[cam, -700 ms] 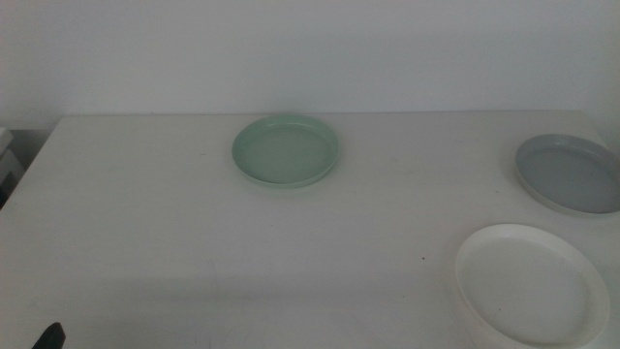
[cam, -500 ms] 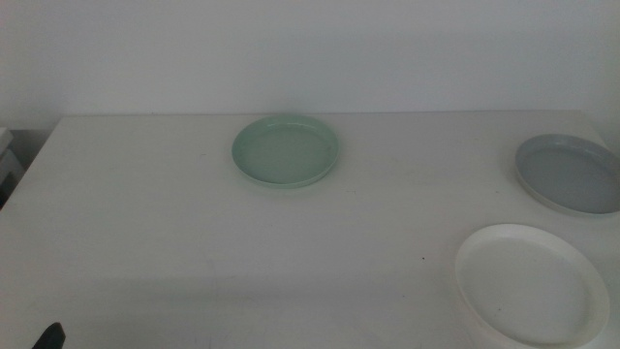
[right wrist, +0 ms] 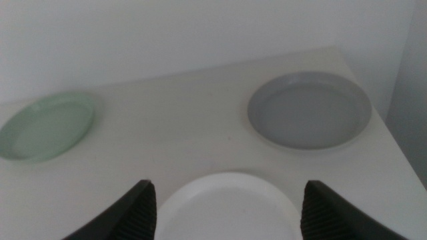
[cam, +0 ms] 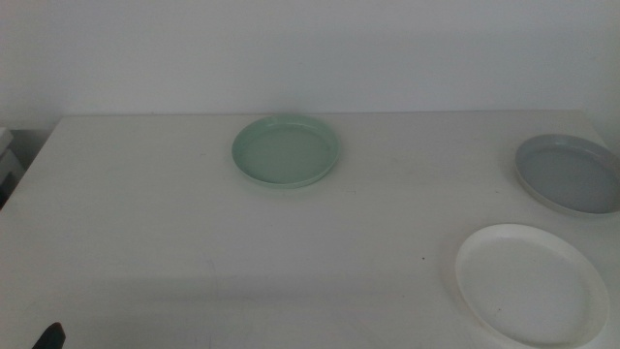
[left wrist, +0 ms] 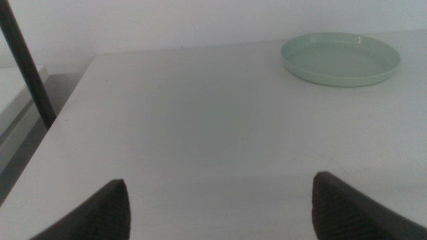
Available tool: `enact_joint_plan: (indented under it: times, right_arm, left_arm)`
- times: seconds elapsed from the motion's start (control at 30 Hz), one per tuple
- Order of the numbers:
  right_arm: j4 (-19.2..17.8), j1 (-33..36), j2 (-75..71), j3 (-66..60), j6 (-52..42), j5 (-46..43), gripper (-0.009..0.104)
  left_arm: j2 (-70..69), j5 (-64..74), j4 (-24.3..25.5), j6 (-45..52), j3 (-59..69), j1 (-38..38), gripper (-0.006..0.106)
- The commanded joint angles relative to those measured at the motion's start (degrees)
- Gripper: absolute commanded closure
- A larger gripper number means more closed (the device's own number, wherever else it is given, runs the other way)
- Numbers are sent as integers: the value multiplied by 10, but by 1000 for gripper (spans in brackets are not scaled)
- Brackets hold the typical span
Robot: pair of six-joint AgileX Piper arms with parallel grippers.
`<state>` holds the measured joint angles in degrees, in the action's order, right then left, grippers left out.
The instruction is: Stack the three bowls on top of each other.
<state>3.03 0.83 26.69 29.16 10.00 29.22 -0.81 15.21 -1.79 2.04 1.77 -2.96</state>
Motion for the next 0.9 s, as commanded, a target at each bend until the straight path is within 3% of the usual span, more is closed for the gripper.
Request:
enact_joint_plan:
  times: [0.0, 0.4, 0.87]
  right_arm:
    - [-7, -3, 48, 71, 0, 25, 40]
    - [-1, -3, 275, 304, -69, 260, 40]
    - [10, -99, 500, 315, -78, 239, 40]
  left_arm:
    - [-7, -41, -3, -7, -3, 1, 2]
    - [-7, -41, -3, -7, -3, 1, 2]
    - [-7, -41, -3, -7, -3, 1, 2]
